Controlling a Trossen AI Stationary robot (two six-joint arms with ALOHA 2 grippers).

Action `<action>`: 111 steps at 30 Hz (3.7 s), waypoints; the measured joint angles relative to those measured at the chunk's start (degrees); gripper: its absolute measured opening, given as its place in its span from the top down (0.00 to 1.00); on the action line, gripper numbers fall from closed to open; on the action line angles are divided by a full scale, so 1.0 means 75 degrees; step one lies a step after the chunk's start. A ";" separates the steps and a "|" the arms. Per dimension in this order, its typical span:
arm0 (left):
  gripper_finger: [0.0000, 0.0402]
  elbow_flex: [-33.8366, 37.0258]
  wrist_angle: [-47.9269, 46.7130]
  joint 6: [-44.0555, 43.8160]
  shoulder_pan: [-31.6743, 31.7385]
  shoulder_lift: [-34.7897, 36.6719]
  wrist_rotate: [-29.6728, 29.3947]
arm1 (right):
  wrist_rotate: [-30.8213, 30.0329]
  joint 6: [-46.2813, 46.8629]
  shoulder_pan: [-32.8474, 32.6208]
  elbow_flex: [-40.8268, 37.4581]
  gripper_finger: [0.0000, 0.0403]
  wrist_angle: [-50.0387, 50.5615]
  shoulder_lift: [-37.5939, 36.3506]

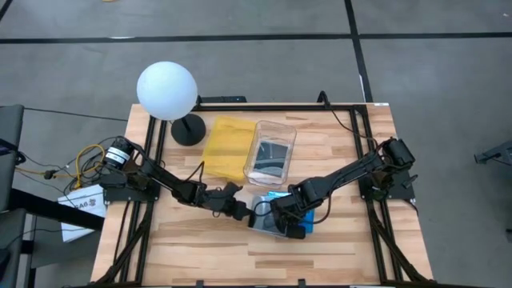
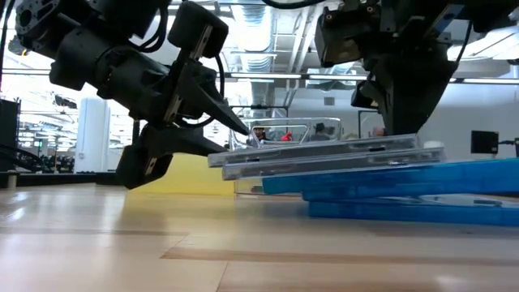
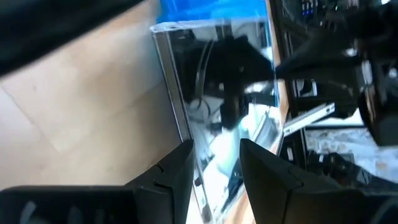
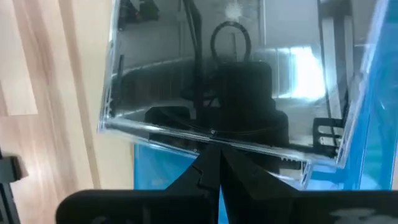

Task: Pick & place jewel cases by type
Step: Put the black CD case into the transparent bin

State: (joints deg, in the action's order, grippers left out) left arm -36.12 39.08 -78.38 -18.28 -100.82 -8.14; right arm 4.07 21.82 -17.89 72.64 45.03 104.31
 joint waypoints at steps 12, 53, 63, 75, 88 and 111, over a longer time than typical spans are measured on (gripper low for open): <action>0.70 -0.0023 -0.1602 0.0807 0.0335 0.0940 0.0521 | -0.0146 0.0157 0.0003 -0.0296 1.00 -0.0553 0.0000; 0.70 -0.0009 -0.3014 0.1011 0.0265 0.1357 0.0077 | -0.0130 0.0221 0.0058 -0.0339 1.00 -0.1085 0.0012; 0.70 0.0001 -0.1584 0.0925 0.0387 0.0548 0.0663 | -0.0119 0.0227 0.0052 -0.0353 1.00 -0.1043 0.0006; 0.70 0.0012 -0.1246 0.1036 0.0379 0.0548 0.0926 | -0.0060 0.0484 0.0052 -0.0353 1.00 -0.1280 0.0006; 0.70 0.0009 -0.1115 0.1191 0.0376 0.0554 0.1136 | -0.0234 0.0493 0.0299 -0.0023 1.00 -0.1669 0.0006; 0.78 -0.0012 -0.3838 0.2291 0.0772 0.2171 0.0964 | -0.0285 0.0419 0.0447 0.0020 1.00 -0.1312 0.0003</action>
State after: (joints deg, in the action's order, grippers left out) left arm -36.21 10.30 -61.20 -12.49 -84.53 -0.91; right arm 1.94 24.96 -14.53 72.79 35.19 104.33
